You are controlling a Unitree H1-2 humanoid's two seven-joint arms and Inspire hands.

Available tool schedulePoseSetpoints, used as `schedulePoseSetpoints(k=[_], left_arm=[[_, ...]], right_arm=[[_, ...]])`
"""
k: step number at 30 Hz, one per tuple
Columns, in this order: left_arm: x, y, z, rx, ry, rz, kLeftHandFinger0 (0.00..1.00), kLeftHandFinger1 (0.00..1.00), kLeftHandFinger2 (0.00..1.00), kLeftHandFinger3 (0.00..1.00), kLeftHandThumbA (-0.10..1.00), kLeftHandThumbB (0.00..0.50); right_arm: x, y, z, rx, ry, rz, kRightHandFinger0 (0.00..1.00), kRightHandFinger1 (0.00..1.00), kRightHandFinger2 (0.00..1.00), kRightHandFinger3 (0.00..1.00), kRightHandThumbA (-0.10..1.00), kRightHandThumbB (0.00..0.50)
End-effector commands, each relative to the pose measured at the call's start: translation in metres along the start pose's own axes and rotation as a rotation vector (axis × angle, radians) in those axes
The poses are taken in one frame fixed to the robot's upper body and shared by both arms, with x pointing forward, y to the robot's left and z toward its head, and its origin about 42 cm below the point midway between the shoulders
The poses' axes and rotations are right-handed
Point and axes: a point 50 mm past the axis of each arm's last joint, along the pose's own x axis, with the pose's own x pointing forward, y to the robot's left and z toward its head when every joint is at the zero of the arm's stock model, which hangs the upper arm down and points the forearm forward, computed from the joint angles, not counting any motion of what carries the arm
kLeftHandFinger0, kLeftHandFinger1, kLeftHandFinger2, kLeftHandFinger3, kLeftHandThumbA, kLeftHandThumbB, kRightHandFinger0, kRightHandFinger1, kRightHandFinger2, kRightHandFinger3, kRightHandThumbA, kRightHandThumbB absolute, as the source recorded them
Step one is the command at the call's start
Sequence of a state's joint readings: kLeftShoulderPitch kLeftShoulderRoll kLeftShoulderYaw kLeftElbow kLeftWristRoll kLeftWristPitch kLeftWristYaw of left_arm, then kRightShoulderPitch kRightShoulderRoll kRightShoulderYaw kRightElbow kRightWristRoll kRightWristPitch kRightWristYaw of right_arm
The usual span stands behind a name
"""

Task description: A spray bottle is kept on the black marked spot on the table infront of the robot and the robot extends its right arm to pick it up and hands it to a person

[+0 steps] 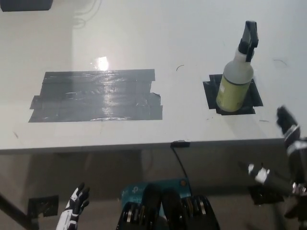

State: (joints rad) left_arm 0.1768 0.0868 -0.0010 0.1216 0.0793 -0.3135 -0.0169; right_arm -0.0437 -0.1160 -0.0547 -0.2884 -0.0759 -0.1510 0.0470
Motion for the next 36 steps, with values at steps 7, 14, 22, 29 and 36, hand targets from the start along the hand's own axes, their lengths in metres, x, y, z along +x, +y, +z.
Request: schedulePoseSetpoints(k=[7, 14, 22, 29, 36], left_arm=[[0.002, 0.001, 0.005, 0.022, -0.061, 0.0, 1.0, 1.0, 1.0, 1.0, 1.0, 0.385], [0.007, 0.001, 0.009, 0.027, -0.068, 0.005, 1.0, 1.0, 1.0, 1.0, 1.0, 0.386], [0.011, -0.002, 0.011, 0.029, -0.081, -0.003, 1.0, 1.0, 1.0, 1.0, 1.0, 0.387], [0.014, 0.0, 0.013, 0.022, -0.086, -0.002, 1.0, 1.0, 1.0, 1.0, 1.0, 0.383], [0.018, 0.001, 0.015, 0.019, -0.091, -0.002, 1.0, 1.0, 1.0, 1.0, 1.0, 0.386]], right_arm=[[0.078, -0.01, -0.011, -0.024, 0.103, -0.074, 1.0, 1.0, 1.0, 1.0, 1.0, 0.375], [0.132, -0.002, -0.032, 0.0, 0.216, -0.048, 1.0, 1.0, 1.0, 1.0, 1.0, 0.372], [0.187, 0.014, -0.041, 0.012, 0.278, -0.019, 1.0, 1.0, 1.0, 1.0, 1.0, 0.397], [0.216, 0.027, -0.053, 0.02, 0.328, -0.005, 1.0, 1.0, 1.0, 1.0, 1.0, 0.426], [0.228, 0.04, -0.062, 0.028, 0.374, 0.029, 1.0, 1.0, 1.0, 1.0, 1.0, 0.464]])
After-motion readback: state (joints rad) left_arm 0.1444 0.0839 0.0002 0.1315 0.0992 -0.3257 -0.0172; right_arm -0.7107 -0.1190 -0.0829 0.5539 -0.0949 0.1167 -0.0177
